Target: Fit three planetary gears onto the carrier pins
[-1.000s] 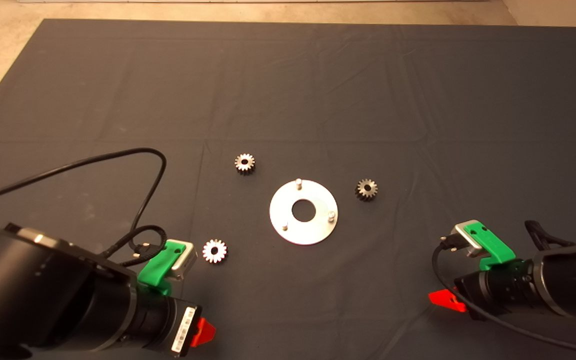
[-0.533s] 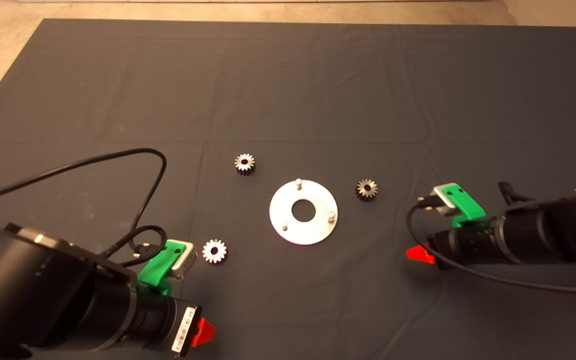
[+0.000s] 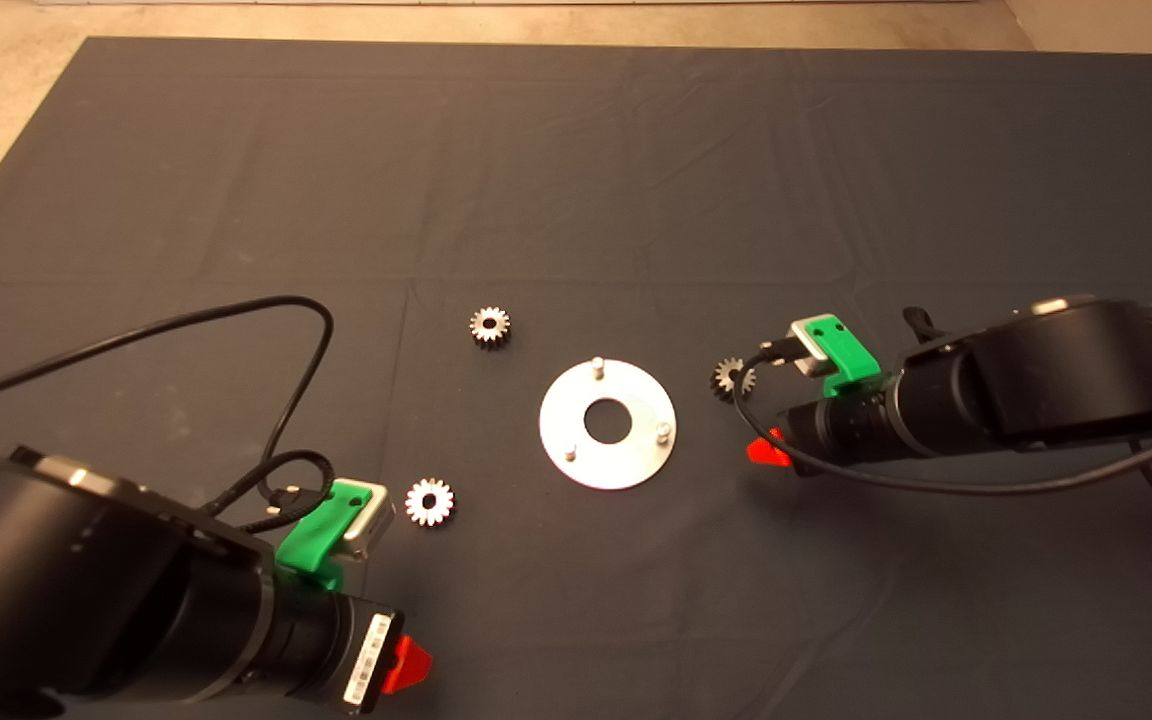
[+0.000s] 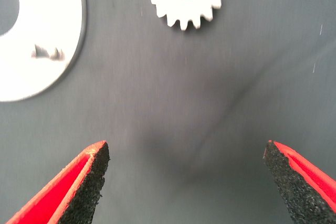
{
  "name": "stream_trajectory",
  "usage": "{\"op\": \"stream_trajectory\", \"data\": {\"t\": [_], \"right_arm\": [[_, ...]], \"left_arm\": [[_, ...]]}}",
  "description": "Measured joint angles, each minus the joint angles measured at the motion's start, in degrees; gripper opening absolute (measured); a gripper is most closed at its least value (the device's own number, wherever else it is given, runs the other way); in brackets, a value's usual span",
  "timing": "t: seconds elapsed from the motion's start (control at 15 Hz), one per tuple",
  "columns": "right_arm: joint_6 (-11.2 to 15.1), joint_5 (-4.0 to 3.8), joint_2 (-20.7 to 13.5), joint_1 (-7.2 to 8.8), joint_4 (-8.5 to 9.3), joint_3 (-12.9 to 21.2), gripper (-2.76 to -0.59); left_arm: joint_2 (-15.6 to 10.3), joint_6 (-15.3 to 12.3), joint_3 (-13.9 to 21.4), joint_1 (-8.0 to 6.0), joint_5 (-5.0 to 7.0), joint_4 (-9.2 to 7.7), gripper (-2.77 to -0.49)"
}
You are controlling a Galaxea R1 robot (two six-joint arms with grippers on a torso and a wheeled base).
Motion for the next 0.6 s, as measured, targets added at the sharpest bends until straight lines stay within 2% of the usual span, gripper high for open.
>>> {"op": "stream_trajectory", "data": {"t": [0.2,0.6], "right_arm": [[-1.2,0.02,1.02,0.88,0.0,-2.21,-1.16],[-3.39,-0.02,2.5,0.91,0.0,-6.22,-1.16]], "left_arm": [[0.02,0.0,0.0,0.0,0.02,0.0,-1.04],[0.02,0.0,0.0,0.0,0.02,0.0,-1.04]]}}
